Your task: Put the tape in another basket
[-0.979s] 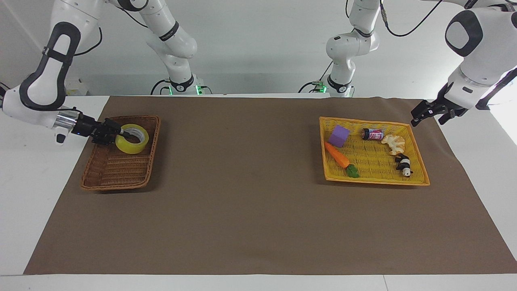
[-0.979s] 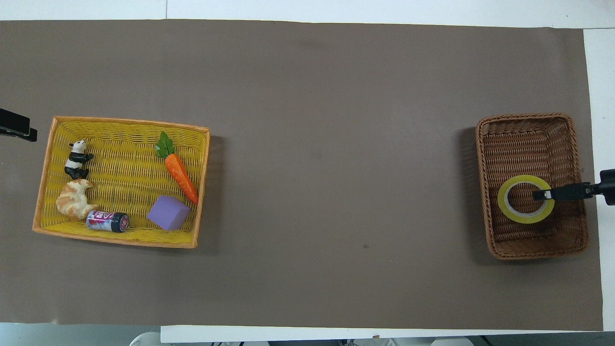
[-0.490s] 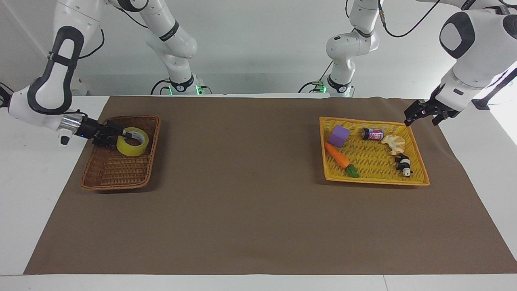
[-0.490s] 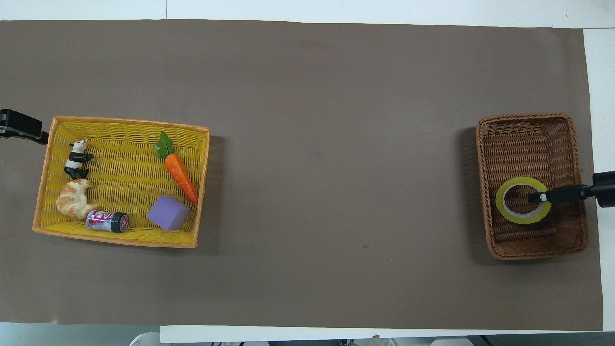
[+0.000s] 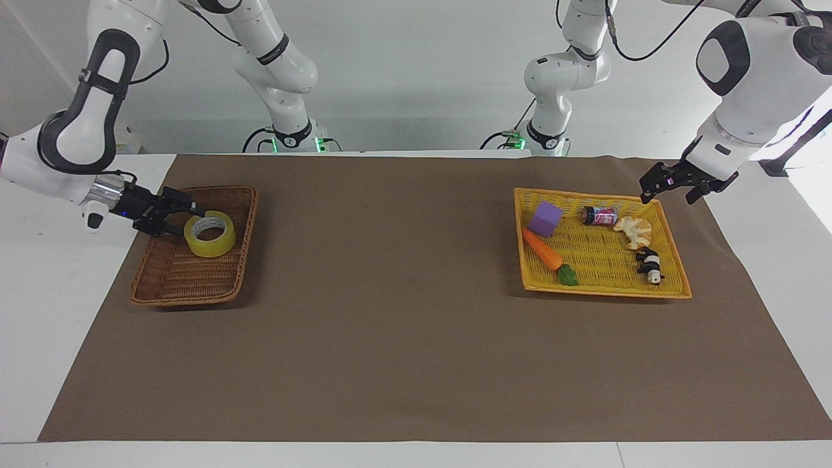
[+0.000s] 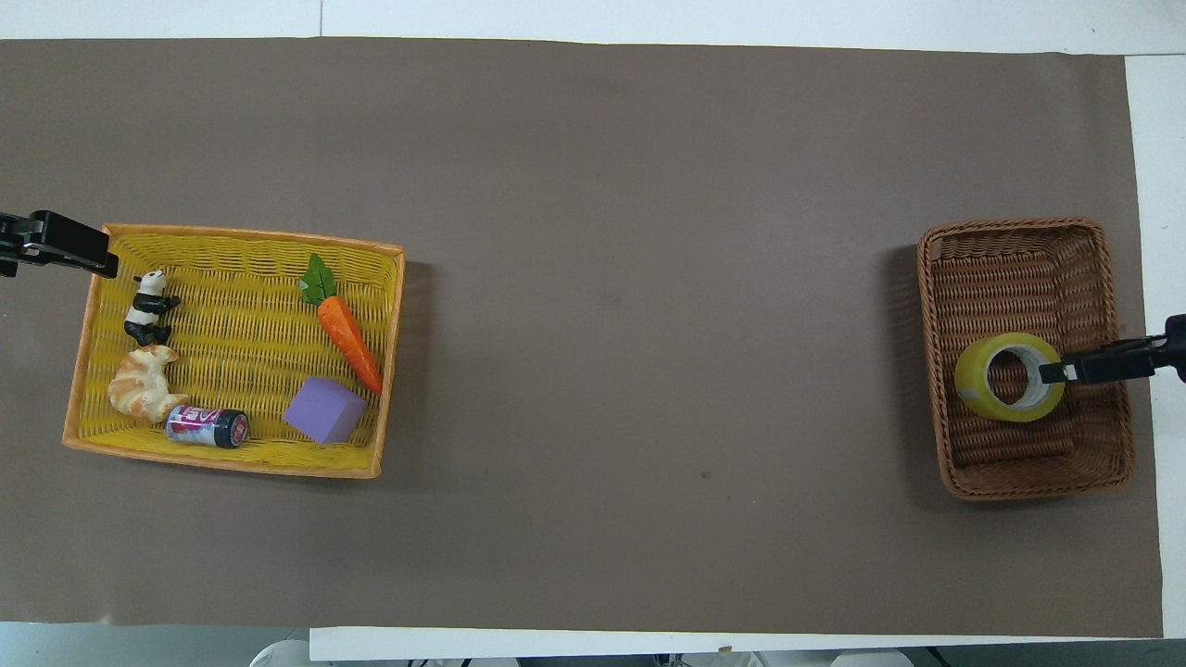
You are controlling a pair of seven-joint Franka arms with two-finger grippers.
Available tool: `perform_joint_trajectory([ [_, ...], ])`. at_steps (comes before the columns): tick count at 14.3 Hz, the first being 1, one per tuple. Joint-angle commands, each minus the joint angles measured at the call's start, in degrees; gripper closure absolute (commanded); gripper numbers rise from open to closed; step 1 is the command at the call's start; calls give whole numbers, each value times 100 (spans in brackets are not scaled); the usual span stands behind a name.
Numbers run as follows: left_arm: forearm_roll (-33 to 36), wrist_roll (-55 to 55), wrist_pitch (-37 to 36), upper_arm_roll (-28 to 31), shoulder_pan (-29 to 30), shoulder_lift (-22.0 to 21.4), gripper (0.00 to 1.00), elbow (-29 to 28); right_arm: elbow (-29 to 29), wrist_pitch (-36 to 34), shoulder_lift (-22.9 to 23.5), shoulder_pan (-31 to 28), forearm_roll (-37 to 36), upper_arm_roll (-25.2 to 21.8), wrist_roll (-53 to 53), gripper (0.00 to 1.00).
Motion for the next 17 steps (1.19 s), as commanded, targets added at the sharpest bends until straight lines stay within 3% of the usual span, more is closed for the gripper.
perform_joint_trajectory([
  [1, -29, 19, 29, 76, -91, -56, 1, 54, 422, 7, -277, 293, -594, 39, 397, 1],
  [6, 5, 10, -33, 94, -197, -126, 1, 229, 1195, -168, -690, 1153, -1675, 39, 1650, 1],
  [10, -21, 10, -15, 85, -197, -91, 1, 362, 2214, -1169, -717, 1761, -2423, 47, 3346, 1],
  [13, -3, 10, 2, 94, -197, -38, 1, 572, 2865, -1653, -735, 1911, -2504, 39, 3815, 1],
  [17, 23, 27, 20, 181, -206, -47, 1, 547, 2893, -1812, -752, 2121, -2591, 117, 4043, 1],
])
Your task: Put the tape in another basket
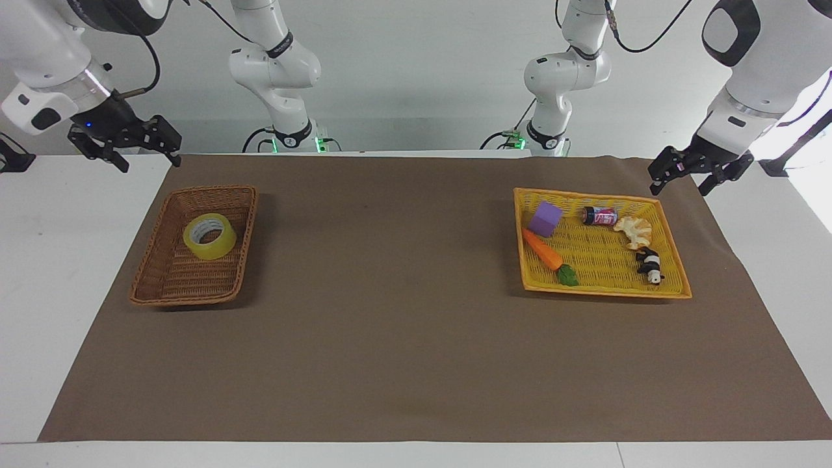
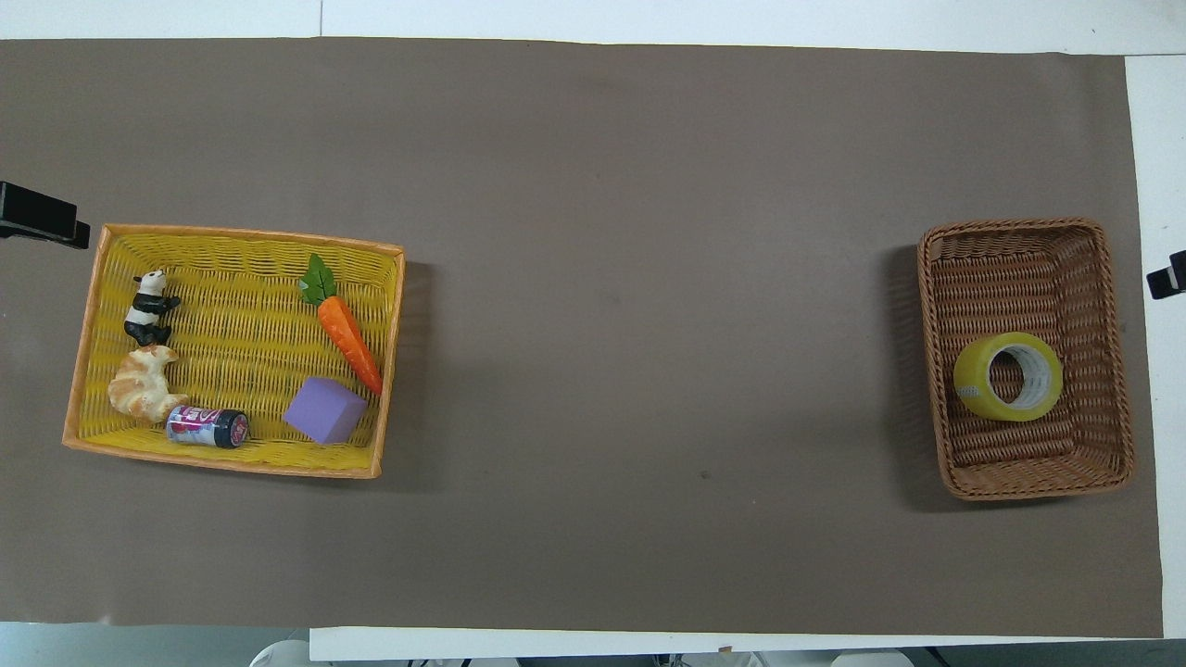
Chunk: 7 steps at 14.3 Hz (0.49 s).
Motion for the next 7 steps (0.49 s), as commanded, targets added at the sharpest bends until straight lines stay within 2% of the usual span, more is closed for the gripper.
perform_joint_trajectory([
  [1, 28, 27, 12, 144, -97, 45, 1, 73, 97, -250, 90, 341, -168, -3, 373, 1],
  [3, 28, 27, 30, 135, -62, 10, 1, 20, 106, -321, 143, 571, -439, -83, 532, 1],
  [7, 28, 27, -49, 135, -35, -34, 1, -121, 106, -277, 126, 581, -371, -101, 866, 1],
])
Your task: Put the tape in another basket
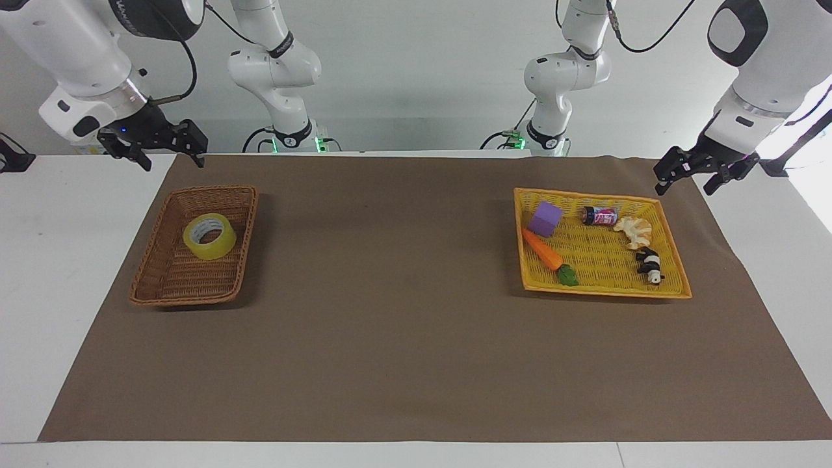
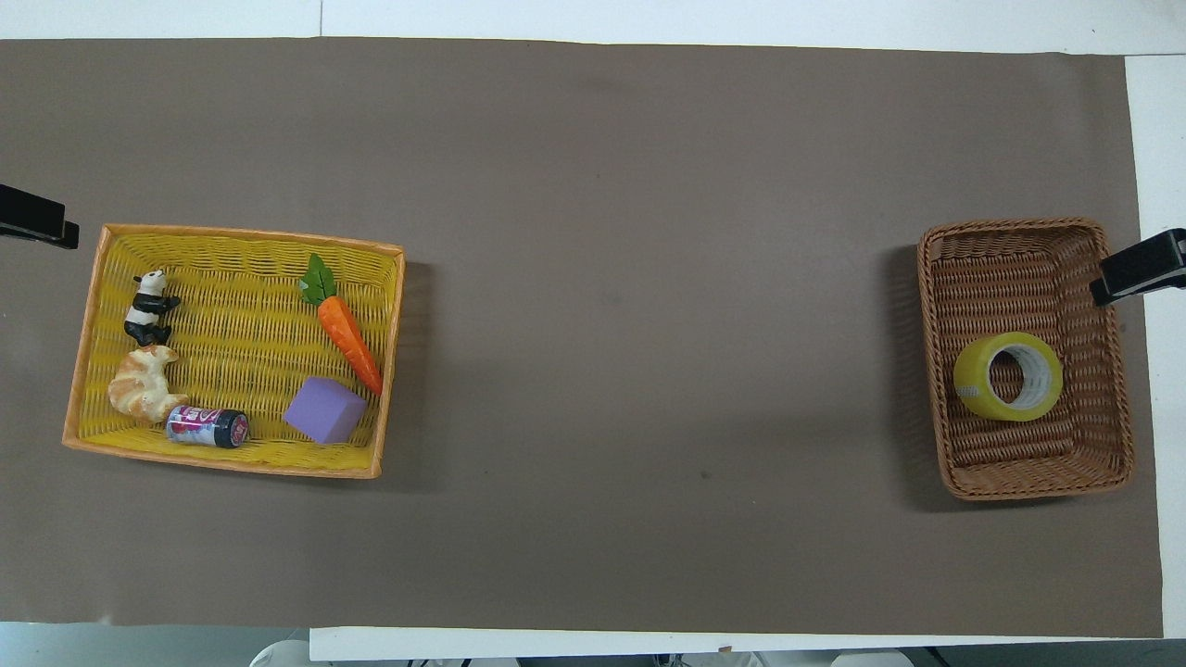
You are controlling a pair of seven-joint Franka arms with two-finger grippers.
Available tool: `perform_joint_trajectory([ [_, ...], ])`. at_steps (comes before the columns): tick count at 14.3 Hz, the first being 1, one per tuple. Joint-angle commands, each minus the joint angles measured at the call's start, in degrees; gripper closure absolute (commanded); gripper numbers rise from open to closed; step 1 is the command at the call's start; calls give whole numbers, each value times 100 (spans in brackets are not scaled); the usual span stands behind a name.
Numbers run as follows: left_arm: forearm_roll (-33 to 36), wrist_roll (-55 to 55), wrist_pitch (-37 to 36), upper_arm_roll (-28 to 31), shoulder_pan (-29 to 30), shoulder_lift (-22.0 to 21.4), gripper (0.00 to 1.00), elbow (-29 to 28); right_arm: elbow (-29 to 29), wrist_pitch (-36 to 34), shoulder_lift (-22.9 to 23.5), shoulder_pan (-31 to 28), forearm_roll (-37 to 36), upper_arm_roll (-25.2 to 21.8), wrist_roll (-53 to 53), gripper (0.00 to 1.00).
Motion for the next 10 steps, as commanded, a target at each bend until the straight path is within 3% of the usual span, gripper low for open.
perform_joint_trajectory([
  [1, 27, 27, -40, 57, -28, -41, 1, -68, 106, -91, 25, 2, -45, -79, 135, 1],
  [10, 27, 27, -40, 57, -27, -41, 1, -77, 352, -284, 51, 55, 201, -421, 135, 1],
])
